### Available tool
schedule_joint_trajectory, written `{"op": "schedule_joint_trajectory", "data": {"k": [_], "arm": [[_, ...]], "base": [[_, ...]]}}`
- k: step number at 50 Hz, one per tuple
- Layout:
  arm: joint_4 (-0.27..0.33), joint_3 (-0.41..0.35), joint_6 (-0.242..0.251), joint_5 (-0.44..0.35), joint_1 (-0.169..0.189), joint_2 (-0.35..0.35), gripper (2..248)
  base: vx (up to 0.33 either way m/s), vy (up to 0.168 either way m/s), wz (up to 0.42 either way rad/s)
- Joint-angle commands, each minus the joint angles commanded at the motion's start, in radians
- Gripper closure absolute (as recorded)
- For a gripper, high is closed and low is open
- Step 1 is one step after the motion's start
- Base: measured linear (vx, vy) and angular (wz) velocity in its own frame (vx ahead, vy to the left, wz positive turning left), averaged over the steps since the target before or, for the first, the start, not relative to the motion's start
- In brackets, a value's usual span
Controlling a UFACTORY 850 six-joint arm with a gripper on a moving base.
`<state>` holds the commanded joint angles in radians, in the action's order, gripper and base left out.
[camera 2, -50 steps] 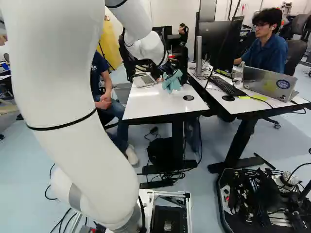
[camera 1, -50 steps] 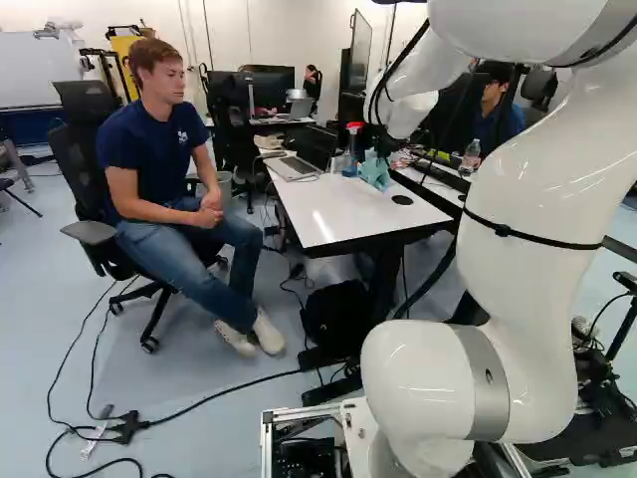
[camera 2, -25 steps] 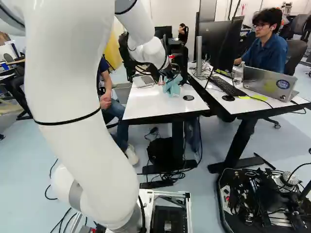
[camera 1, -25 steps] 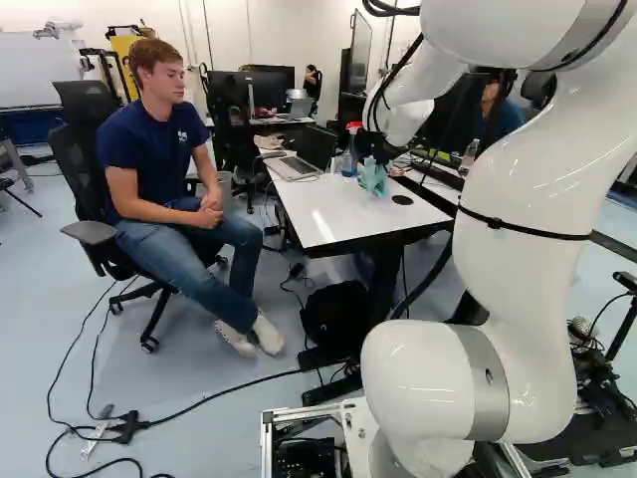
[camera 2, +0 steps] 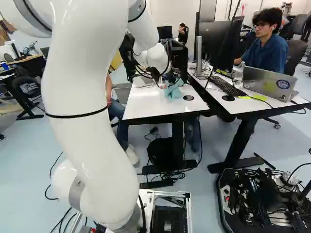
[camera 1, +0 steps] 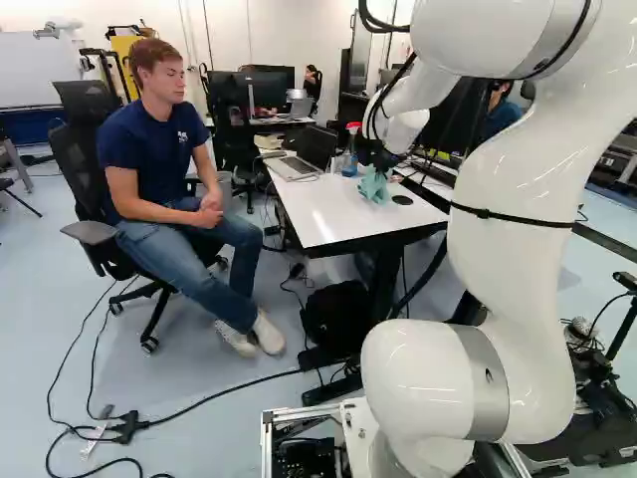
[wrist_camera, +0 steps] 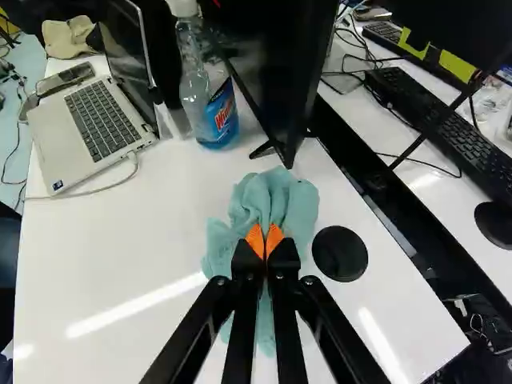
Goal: Clean the table with the green towel
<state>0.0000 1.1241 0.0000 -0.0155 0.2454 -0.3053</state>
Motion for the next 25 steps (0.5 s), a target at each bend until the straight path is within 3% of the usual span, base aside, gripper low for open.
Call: {"op": "schedule_joint_trajectory", "data": {"k": [25], "arm": [[0.000,0.025,0.000,0.000,0.006,-0.072,225]], "base": [[0.000,0.000,0.000]]}}
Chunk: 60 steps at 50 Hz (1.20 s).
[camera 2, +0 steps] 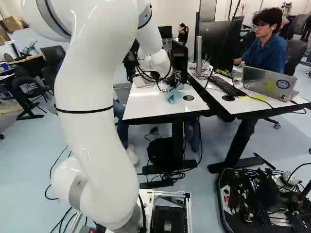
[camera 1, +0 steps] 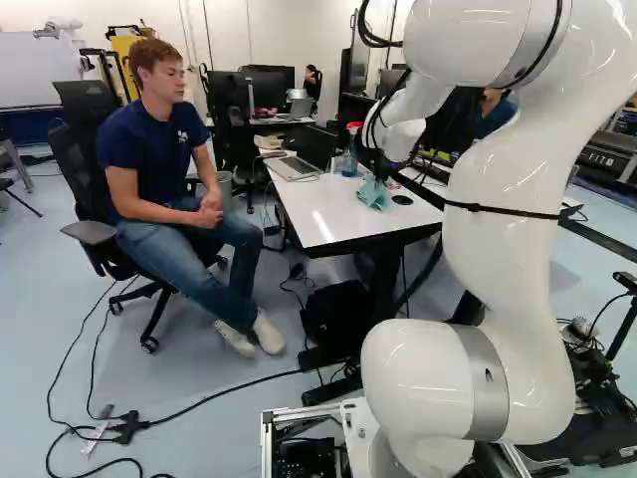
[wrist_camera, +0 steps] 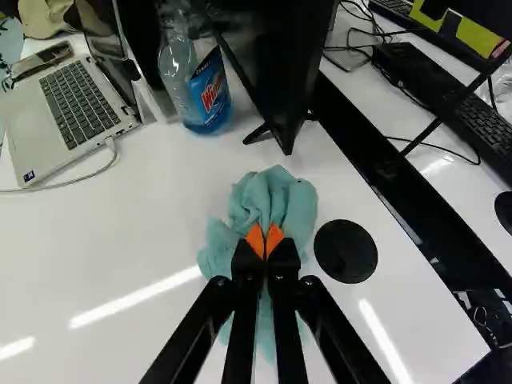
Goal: Clean the table with the green towel
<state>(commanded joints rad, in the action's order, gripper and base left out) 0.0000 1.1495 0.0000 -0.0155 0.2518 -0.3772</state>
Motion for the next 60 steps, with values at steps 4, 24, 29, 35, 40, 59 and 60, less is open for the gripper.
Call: {"op": "schedule_joint_trajectory", "data": {"k": [4,24,29,35,40,59,60], "arm": [[0.000,0.001,0.000,0.000,0.000,-0.009,225],[0.000,0.007,0.000,0.000,0.000,-0.043,225],[0.000,0.008,0.000,0.000,0.000,-0.044,225],[0.000,0.008,0.000,0.000,0.000,-0.044,225],[0.000,0.008,0.000,0.000,0.000,-0.044,225],[0.000,0.008,0.000,0.013,0.000,-0.044,225],[0.000,0.008,0.000,0.014,0.000,-0.044,225]], "base": [[0.000,0.000,0.000],[0.000,0.000,0.000],[0.000,0.000,0.000],[0.000,0.000,0.000],[0.000,0.000,0.000],[0.000,0.000,0.000],[0.000,0.000,0.000]]}}
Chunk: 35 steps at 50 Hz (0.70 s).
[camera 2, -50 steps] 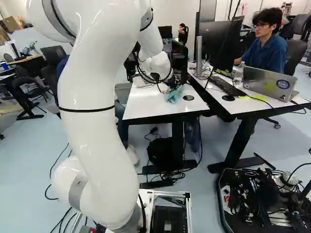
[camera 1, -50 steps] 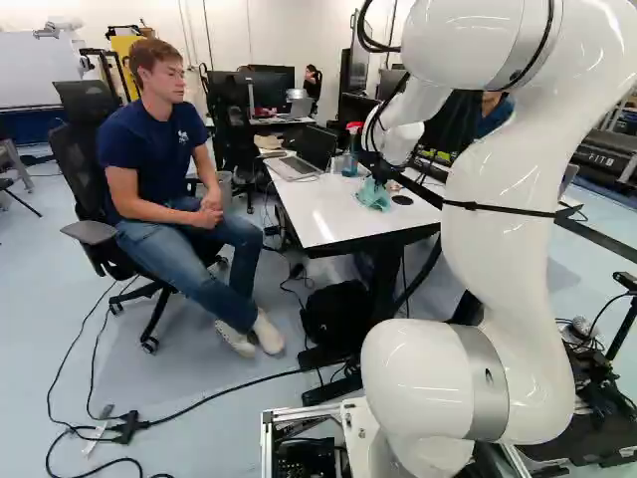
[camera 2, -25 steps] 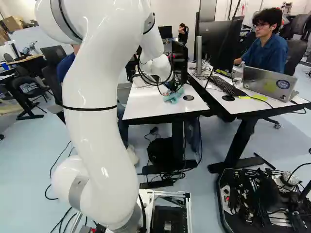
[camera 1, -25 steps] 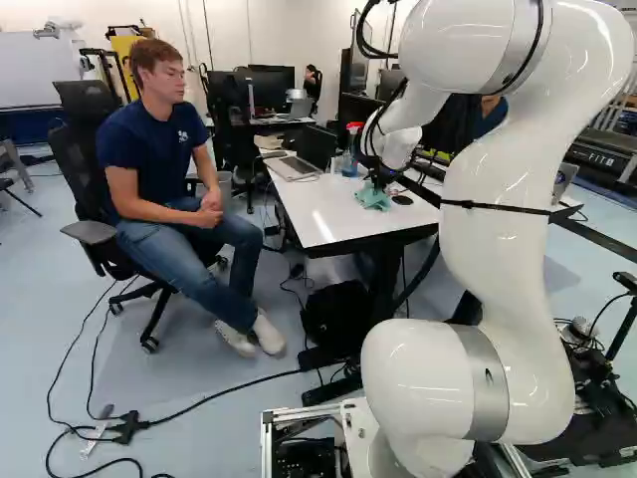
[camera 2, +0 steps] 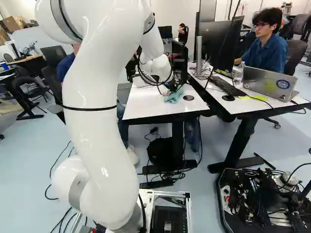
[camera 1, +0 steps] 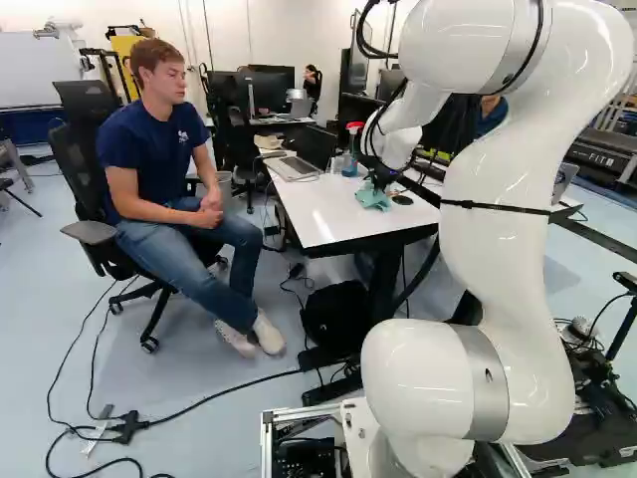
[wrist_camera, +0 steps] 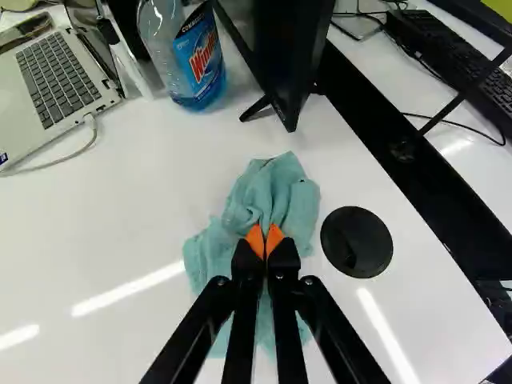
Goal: Clean the table with the green towel
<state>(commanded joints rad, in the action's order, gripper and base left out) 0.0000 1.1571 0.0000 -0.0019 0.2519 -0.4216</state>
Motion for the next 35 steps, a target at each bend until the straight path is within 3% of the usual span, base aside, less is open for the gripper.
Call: {"op": "schedule_joint_trajectory", "data": {"k": [35], "arm": [[0.000,0.000,0.000,0.052,0.000,0.000,225]], "base": [[0.000,0.000,0.000]]}}
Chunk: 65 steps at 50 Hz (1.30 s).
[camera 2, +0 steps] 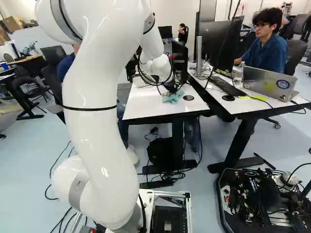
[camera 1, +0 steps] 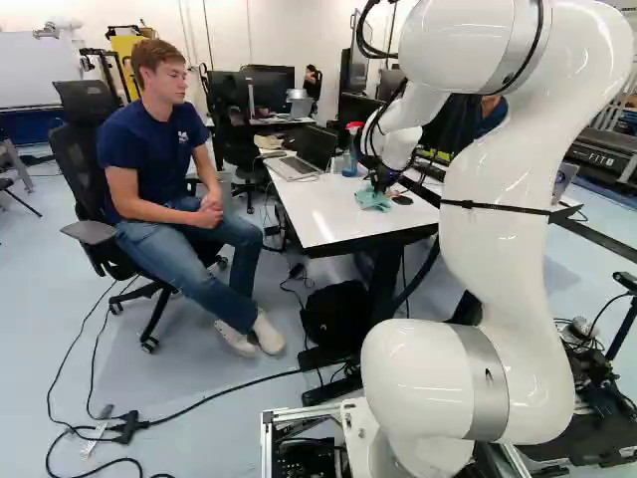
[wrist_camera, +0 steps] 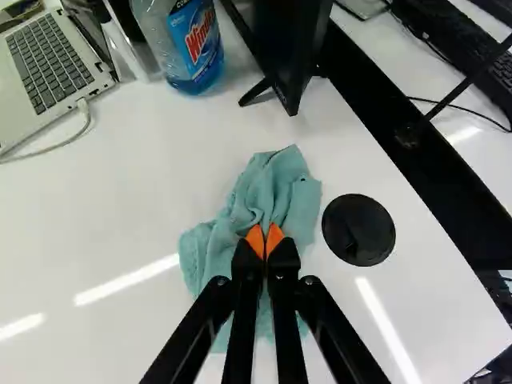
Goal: Clean the table with the green towel
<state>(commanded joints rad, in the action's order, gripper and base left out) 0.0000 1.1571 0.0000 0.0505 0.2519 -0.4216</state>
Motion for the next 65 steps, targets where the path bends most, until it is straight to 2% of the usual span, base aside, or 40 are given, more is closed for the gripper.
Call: {"op": "schedule_joint_trajectory", "data": {"k": [37,65], "arm": [[0.000,0.000,0.000,0.074,0.000,0.000,225],[0.000,0.027,0.000,0.078,-0.004,-0.021,225]], "base": [[0.000,0.000,0.000],[0.000,0.000,0.000]]}}
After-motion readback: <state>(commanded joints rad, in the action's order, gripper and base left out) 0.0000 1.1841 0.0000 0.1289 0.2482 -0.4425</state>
